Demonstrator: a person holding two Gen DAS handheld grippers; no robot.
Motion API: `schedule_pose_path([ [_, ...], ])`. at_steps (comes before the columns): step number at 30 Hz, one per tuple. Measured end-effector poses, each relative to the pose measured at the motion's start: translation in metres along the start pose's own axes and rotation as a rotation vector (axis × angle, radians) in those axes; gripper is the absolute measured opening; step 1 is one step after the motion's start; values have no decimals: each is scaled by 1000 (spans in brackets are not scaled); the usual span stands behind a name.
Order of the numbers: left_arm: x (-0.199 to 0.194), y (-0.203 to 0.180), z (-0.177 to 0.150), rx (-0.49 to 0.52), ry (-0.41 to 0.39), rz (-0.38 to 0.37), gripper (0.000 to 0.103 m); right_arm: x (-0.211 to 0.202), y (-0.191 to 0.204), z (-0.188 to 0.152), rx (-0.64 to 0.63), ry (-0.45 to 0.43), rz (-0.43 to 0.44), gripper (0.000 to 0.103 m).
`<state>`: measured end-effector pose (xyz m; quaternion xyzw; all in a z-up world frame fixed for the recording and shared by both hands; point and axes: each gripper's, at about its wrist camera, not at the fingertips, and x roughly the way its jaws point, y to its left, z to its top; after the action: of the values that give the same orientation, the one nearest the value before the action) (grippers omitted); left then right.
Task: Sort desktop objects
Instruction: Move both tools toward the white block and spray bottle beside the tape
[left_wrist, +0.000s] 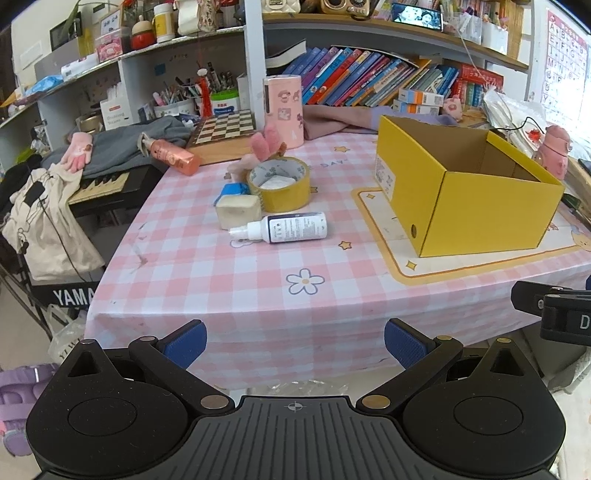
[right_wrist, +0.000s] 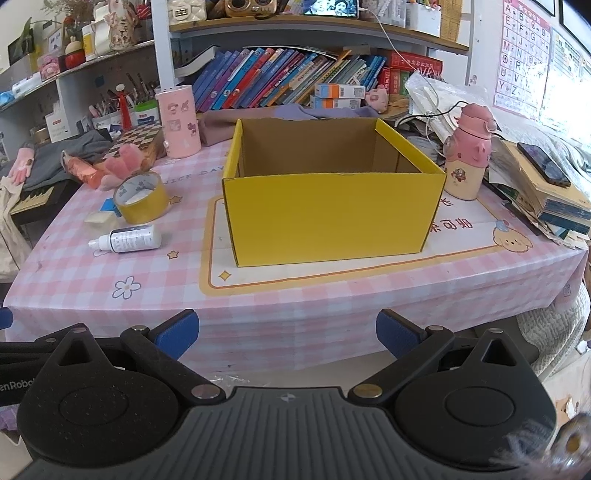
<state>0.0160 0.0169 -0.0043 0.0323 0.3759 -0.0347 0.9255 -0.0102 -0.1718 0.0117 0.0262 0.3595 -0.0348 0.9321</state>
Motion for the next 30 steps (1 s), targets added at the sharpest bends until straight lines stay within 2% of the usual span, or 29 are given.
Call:
schedule_pose_path([
  [16,3,15,-3,-39,16,-21,103,0,14,-1,-39,14,9,103],
  [30,6,34,-6,-77,33,2,103,5,41,5,-114,24,47,103],
])
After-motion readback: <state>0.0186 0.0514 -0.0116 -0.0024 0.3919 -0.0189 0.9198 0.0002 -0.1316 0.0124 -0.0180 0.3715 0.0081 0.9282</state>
